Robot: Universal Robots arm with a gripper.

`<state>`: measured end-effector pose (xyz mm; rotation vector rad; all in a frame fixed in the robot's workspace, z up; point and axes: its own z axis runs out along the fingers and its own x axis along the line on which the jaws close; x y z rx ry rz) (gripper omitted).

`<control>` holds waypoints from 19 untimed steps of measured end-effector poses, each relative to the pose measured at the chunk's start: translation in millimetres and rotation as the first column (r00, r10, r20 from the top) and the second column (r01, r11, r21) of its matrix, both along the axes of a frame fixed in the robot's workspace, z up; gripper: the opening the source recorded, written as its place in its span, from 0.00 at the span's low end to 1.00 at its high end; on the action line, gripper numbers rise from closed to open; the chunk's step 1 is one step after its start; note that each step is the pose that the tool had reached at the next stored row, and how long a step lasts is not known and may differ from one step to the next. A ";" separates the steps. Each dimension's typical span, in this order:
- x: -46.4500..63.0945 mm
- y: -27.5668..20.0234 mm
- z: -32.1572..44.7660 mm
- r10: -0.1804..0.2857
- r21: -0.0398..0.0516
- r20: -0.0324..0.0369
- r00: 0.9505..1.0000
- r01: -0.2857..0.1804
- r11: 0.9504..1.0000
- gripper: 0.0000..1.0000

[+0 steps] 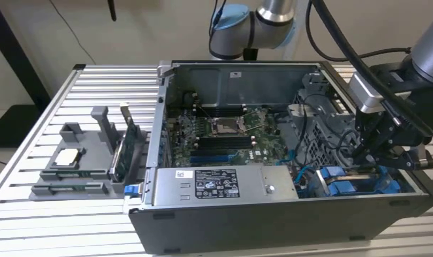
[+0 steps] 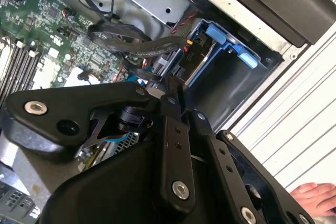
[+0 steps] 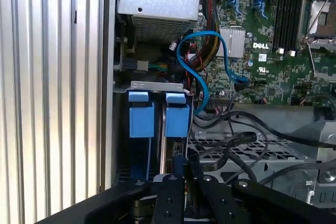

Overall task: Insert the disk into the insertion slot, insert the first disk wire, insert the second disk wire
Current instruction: 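Insert the second disk wire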

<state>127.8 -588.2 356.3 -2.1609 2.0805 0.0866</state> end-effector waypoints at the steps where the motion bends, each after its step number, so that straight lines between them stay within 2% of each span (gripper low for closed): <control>1: 0.0 0.0 0.0 0.000 0.000 0.000 1.000 0.000 1.000 0.16; 11: 2.2 -1.1 -8.7 -0.015 0.001 0.000 1.000 0.015 1.000 0.16; 14: 4.6 -1.3 -10.5 -0.016 0.009 0.000 1.000 0.016 1.000 0.16; 17: 4.7 -1.3 -11.7 -0.017 0.021 0.000 1.000 0.017 1.000 0.16; 19: 5.1 -1.2 -12.1 -0.018 0.022 0.000 1.000 0.018 1.000 0.16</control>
